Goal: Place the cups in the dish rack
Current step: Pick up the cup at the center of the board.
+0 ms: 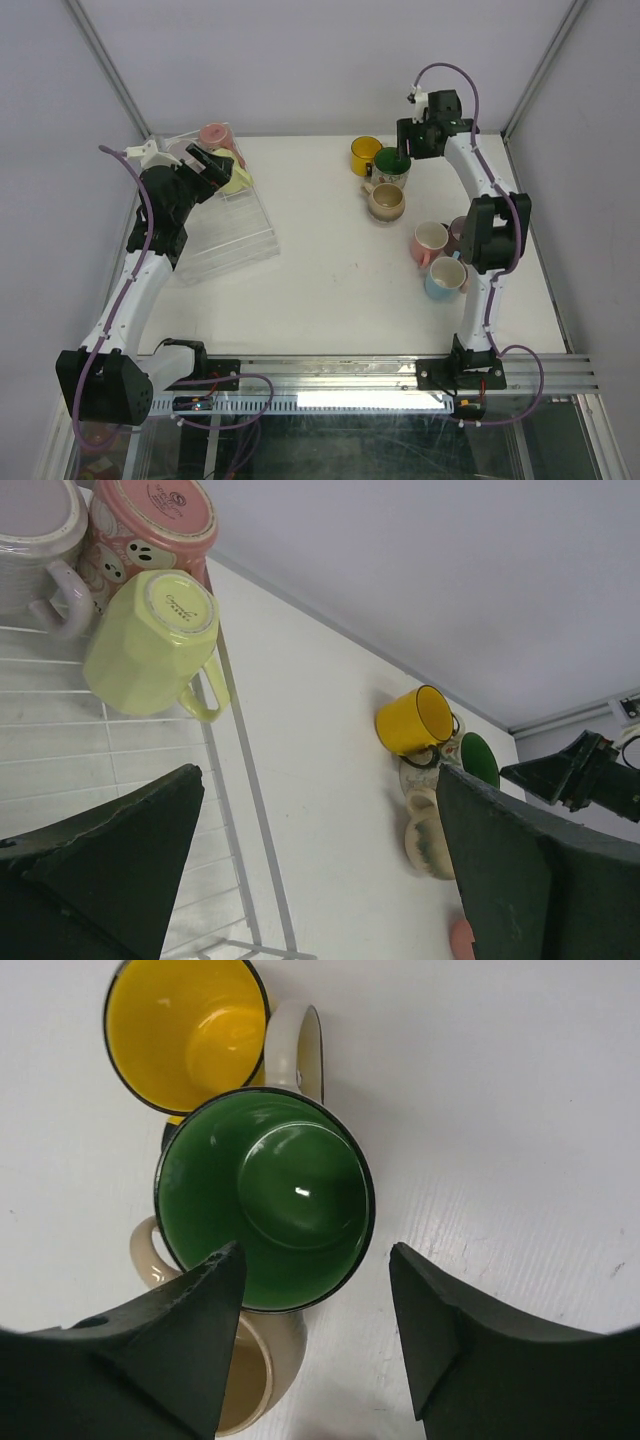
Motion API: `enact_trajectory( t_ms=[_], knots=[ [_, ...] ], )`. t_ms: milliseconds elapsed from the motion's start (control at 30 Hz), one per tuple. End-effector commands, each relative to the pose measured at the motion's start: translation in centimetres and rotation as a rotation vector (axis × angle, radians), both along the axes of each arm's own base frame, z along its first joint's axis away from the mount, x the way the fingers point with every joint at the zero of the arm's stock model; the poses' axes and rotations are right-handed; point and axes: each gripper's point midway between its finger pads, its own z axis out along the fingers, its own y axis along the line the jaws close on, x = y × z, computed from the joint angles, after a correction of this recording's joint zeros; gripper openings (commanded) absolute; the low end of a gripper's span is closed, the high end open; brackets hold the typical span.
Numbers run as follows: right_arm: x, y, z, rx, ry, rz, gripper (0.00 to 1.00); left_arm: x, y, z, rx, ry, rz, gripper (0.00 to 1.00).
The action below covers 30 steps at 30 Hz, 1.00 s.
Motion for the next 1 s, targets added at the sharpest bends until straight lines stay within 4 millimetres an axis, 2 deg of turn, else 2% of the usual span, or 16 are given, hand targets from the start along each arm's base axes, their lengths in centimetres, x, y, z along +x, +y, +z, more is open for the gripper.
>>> enact_trajectory(
  t_ms=[0, 233, 433, 600, 700, 867, 967],
  knots=[
    [1.3, -1.0, 0.5, -0.032, -0.02, -0.047, 0.6, -0.1, -0.1, 1.7, -0.027, -0.059, -0.012, 0.99],
    [2.4, -1.5, -2.0, -0.069, 0.007, -0.065, 0.54, -0.2, -0.3, 1.9, -0.043, -0.06, -0.017, 0.99],
    [2.9, -1.7, -3.9, -0.091, 0.022, -0.064, 0.53, -0.2, -0.6, 2.1, -0.071, -0.065, -0.029, 0.99],
    [3.1, -1.8, -4.0, -0.087, 0.016, -0.064, 0.44, -0.2, -0.9, 2.4, -0.091, -0.071, -0.041, 0.99],
    [3.3, -2.2, -3.4, -0.083, -0.009, -0.071, 0.35, -0.1, -1.1, 2.5, -0.105, -0.074, -0.049, 0.99],
    [3.5, -3.2, -1.9, -0.059, -0.058, -0.086, 0.07, 0.0, -1.6, 2.7, -0.134, -0.083, -0.07, 0.99],
    [3.6, -3.7, -1.1, -0.037, -0.082, -0.09, 0.0, 0.1, -2.3, 3.2, -0.151, -0.099, -0.108, 0.99]
  ],
)
